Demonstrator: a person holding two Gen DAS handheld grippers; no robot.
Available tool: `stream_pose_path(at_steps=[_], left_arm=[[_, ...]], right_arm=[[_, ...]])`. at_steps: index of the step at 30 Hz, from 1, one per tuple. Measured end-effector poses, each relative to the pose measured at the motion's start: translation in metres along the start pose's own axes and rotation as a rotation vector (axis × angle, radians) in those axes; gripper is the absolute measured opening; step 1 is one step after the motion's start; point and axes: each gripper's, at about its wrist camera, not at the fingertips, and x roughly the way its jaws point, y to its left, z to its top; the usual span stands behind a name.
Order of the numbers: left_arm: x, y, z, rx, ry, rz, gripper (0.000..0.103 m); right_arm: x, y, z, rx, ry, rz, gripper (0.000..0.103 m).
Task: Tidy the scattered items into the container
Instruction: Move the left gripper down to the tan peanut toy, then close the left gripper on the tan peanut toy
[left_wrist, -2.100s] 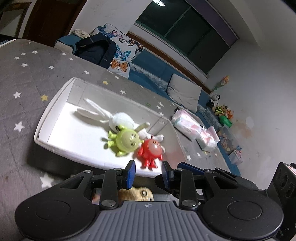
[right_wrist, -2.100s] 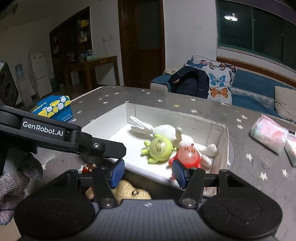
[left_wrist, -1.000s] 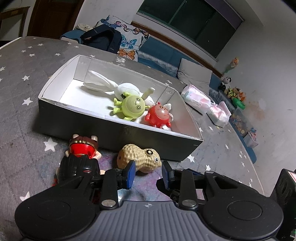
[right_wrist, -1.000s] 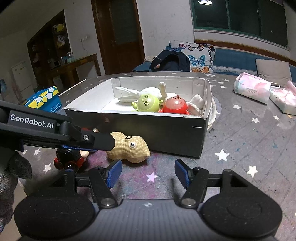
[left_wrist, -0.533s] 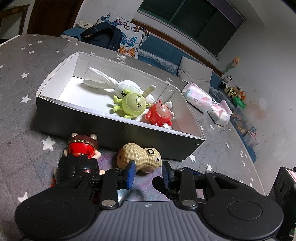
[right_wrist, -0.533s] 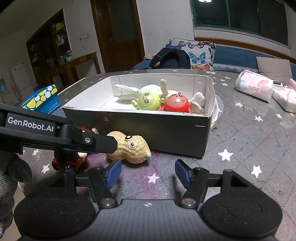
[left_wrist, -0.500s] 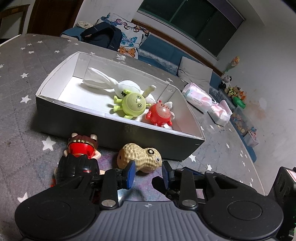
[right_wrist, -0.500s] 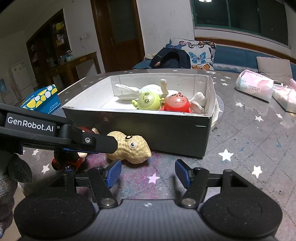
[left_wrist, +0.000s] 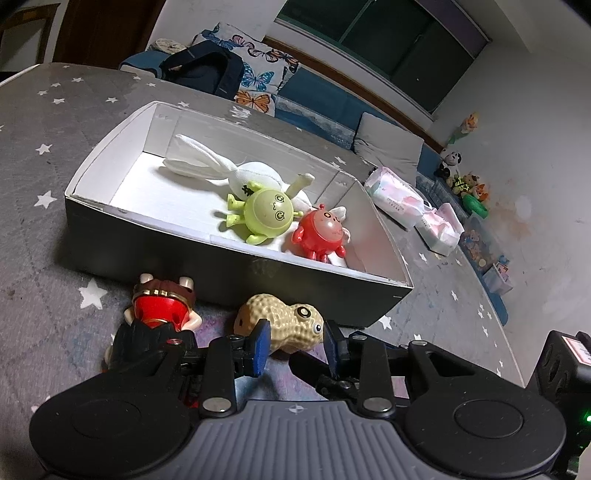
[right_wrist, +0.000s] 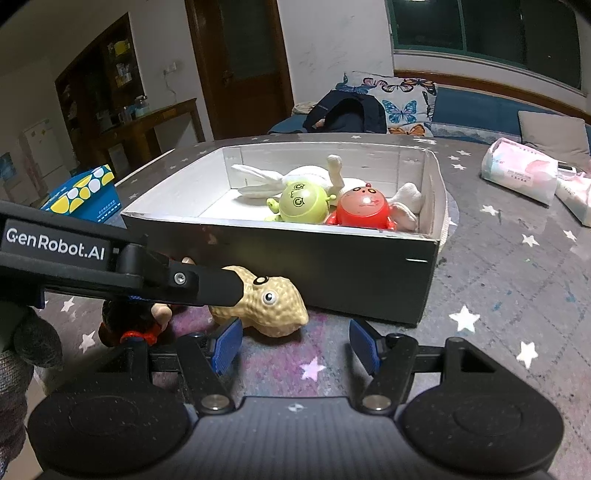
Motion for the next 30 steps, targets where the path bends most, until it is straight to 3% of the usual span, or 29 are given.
stream_pose_path(at_steps=[11,30], left_arm=[[-0.002,0.003,0.008,-0.017,-0.008,-0.010,0.034],[0.007,0.017,0.016,-0.067,-0.002,0.019,0.035]], right_arm=[[0.009,0.006,0.005,-0.019,0.006,0.032,0.071],[0.023,0.015,0.010,-0.029,0.024,0.080,0.069]])
